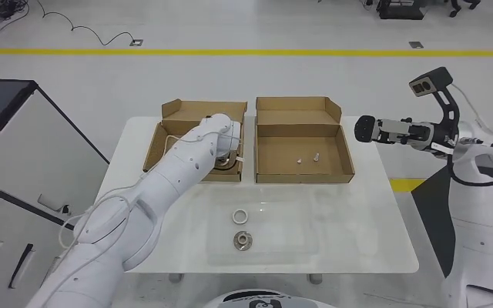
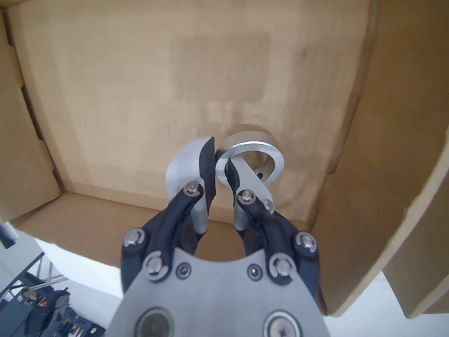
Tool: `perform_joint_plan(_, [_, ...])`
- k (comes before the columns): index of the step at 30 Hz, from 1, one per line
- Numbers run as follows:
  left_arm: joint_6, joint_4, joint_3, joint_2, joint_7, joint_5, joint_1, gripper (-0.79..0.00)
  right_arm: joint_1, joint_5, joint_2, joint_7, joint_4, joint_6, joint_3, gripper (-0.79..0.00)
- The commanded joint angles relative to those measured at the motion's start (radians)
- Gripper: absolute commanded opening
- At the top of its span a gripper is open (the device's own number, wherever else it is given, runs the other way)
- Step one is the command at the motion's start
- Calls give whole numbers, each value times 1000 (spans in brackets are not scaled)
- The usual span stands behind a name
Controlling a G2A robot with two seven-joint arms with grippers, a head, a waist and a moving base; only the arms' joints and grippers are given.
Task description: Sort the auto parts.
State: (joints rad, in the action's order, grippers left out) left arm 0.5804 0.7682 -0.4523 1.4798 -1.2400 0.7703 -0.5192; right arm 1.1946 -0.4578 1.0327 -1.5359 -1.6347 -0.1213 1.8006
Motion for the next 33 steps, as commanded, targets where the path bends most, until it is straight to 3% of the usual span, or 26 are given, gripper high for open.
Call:
perform_joint_plan(1, [4,-8,0,3,4,0,1,-99,0,0,0,0,0,0,0,0])
perform_joint_plan(2, [6,-12,0,4,6,-1,1,-25,0,0,0,0,0,0,0,0])
perform_joint_plan(3, [8,-16,-1,5,8,-1,2,-6,0,0,0,0,0,0,0,0])
perform_joint_plan(9, [20,-25,-6,3,20,18,7,-31,0,0,0,0,0,0,0,0])
perform_joint_plan(13, [33,-18,-18,-7,33,41,15,0,0,0,0,0,0,0,0,0])
perform_joint_plan(20, [47,63,-54,-41,47,111,16,0,0,0,0,0,0,0,0,0])
perform_joint_plan(24, [28,194,-93,-79,28,193,-8,0,0,0,0,0,0,0,0,0])
perform_joint_plan(27, [-9,349,-143,-119,-9,298,-53,0,0,0,0,0,0,0,0,0])
perform_joint_plan(33, [-159,783,-338,-195,-160,573,-258,0,0,0,0,0,0,0,0,0])
